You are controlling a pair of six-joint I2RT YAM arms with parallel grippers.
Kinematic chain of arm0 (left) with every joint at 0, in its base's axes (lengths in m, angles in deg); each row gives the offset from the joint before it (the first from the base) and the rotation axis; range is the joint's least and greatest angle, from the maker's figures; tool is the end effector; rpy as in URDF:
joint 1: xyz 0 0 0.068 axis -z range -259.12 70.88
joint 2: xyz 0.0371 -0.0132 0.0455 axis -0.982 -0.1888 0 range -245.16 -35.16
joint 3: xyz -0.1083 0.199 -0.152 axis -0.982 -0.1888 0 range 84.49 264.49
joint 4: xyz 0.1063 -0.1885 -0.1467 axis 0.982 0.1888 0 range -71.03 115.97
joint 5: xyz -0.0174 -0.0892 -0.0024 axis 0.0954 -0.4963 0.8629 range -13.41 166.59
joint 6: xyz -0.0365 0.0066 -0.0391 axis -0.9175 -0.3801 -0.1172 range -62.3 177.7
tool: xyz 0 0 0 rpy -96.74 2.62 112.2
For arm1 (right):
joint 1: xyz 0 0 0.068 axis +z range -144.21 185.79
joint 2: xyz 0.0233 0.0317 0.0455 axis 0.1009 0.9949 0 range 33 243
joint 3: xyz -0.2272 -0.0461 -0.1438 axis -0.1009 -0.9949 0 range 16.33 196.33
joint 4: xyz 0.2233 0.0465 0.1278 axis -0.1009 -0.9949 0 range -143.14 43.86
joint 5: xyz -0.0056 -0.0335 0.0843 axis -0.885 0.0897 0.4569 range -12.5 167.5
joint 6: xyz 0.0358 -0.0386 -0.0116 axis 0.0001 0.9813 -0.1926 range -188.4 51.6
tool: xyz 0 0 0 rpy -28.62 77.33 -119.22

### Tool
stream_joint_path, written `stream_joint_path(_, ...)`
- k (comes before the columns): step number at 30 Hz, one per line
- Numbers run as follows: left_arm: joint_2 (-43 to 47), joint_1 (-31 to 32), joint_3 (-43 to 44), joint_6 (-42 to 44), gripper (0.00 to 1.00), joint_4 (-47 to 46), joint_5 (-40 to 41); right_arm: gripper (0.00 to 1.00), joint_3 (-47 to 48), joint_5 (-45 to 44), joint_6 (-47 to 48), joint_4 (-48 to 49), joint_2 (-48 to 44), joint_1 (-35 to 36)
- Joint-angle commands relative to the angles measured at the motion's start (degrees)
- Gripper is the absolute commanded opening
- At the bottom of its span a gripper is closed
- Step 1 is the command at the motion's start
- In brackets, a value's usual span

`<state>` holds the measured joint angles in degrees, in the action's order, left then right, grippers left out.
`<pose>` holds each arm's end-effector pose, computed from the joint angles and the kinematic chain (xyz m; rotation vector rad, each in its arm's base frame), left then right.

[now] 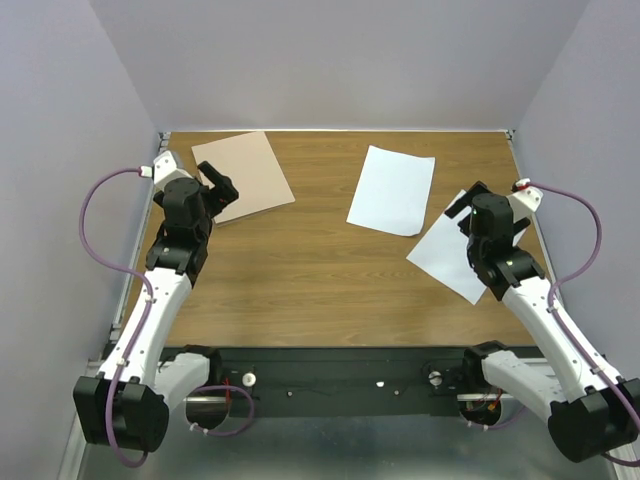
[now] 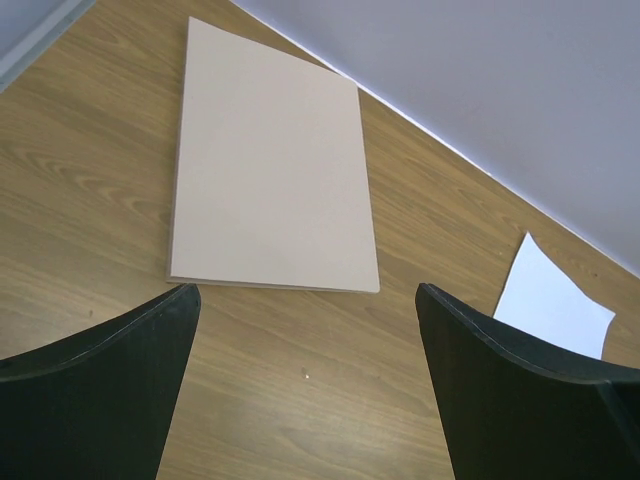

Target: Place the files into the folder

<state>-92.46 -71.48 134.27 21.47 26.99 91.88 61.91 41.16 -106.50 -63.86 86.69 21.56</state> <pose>0.2316 -0.0216 0.3342 -0.6335 1.7296 -0.2919 0.2050 0.0360 0.3064 0.7475 1.7787 -0.0160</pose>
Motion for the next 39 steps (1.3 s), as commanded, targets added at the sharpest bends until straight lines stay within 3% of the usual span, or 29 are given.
stream_joint_path(1,-1.0,-0.2,2.1,0.5,0.98,0.9,6.6,1.0,0.1,0.4,-2.1,1.5,0.0,0.1)
stream_joint_path(5,-7.8,-3.9,5.8,1.3,0.98,0.6,7.4,1.0,-0.2,0.3,-2.1,2.6,1.8,0.1)
stream_joint_path(10,-21.3,-13.2,13.2,4.8,0.98,-2.0,-1.0,1.0,0.9,6.0,2.1,5.8,6.2,0.1)
stream_joint_path(20,-63.4,-16.3,55.5,10.4,0.98,14.7,-1.8,1.0,2.9,9.6,5.8,10.2,14.8,0.1)
stream_joint_path(26,-78.2,-16.4,70.0,13.0,0.98,18.2,-9.7,1.0,3.0,7.8,7.6,10.5,17.5,0.1)
stream_joint_path(29,-82.0,-16.5,72.7,13.3,0.98,19.1,-12.1,1.0,3.0,7.1,8.0,10.6,17.9,0.1)
stream_joint_path(34,-83.2,-16.4,69.7,12.6,0.98,17.0,-16.9,1.0,2.8,5.1,8.5,10.6,17.9,0.1)
stream_joint_path(39,-82.8,-16.3,68.0,12.1,0.84,17.0,-17.8,1.0,2.7,5.1,8.5,10.7,17.5,0.1)
